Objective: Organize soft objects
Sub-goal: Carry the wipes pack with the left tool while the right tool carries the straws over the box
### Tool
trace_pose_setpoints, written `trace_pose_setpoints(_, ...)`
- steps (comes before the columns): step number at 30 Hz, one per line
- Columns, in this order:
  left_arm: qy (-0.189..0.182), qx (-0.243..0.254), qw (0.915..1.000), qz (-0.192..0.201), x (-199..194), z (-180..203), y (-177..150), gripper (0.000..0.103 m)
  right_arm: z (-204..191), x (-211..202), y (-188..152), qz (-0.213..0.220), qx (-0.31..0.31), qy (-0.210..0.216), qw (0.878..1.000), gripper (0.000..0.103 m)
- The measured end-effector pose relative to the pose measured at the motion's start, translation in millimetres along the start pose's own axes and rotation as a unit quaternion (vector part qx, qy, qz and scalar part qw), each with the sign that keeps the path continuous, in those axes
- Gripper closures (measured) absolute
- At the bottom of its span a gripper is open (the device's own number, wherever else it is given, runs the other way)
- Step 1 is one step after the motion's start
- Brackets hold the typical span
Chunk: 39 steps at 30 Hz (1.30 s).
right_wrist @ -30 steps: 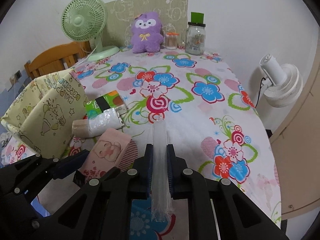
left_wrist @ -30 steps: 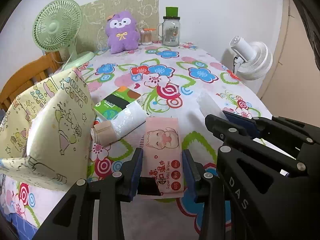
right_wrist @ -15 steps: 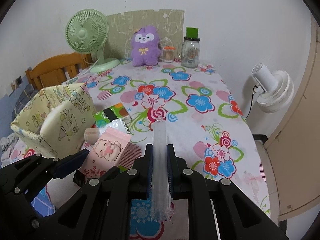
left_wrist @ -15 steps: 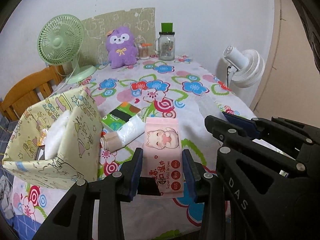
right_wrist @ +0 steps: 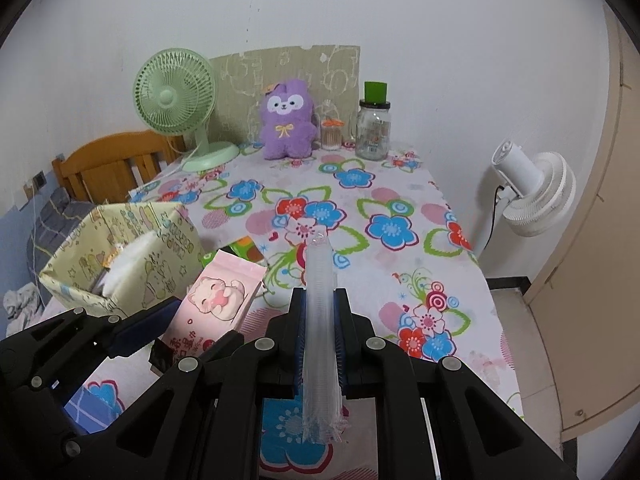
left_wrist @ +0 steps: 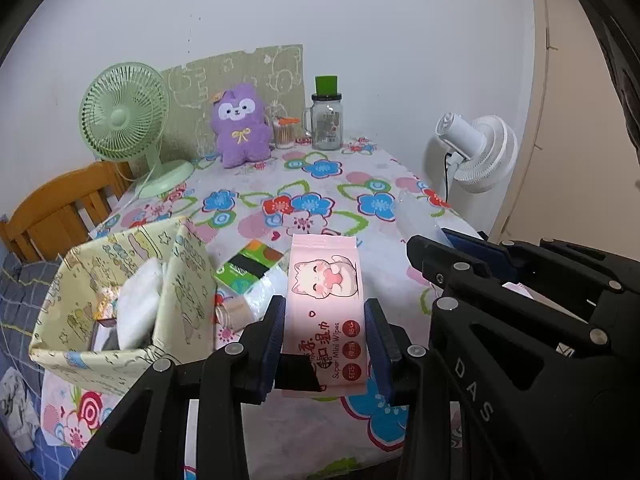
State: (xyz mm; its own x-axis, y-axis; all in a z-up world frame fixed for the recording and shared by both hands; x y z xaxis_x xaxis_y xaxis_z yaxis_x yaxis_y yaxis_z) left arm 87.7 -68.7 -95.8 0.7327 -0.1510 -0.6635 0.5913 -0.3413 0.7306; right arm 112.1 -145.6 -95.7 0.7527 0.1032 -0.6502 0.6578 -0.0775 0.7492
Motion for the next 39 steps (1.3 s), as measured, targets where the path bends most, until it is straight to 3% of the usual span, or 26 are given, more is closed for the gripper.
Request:
trace_pose_setpoints(20, 0.011, 0.007, 0.9993, 0.035, -24.9, -21.1, 27.2, 0.063, -22.6, -25.9, 34.4, 0.029, -0.002, 0.009, 1.0, 0.088)
trace_pose_setpoints(39, 0.018, 0.008, 0.999, 0.041, -24.6, -59.0, 36.7, 0.063, -58.0, -15.9, 54.3, 0.027, -0.003, 0.018, 0.999, 0.088)
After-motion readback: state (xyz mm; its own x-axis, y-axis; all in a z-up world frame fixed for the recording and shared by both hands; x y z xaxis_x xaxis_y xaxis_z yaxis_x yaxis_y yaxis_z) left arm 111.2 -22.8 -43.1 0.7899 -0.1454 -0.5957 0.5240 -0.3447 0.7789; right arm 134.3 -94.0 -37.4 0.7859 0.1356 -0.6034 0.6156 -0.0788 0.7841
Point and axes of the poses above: each gripper's, at about its wrist camera, not at the fingertips, and x roughly the way its jaws point, z to its right, y to its top, the point moved 8 cm from there along x, roughly the way its jaws point, and after that the axes turned 10 degrees about x, right-handed, at the moved point
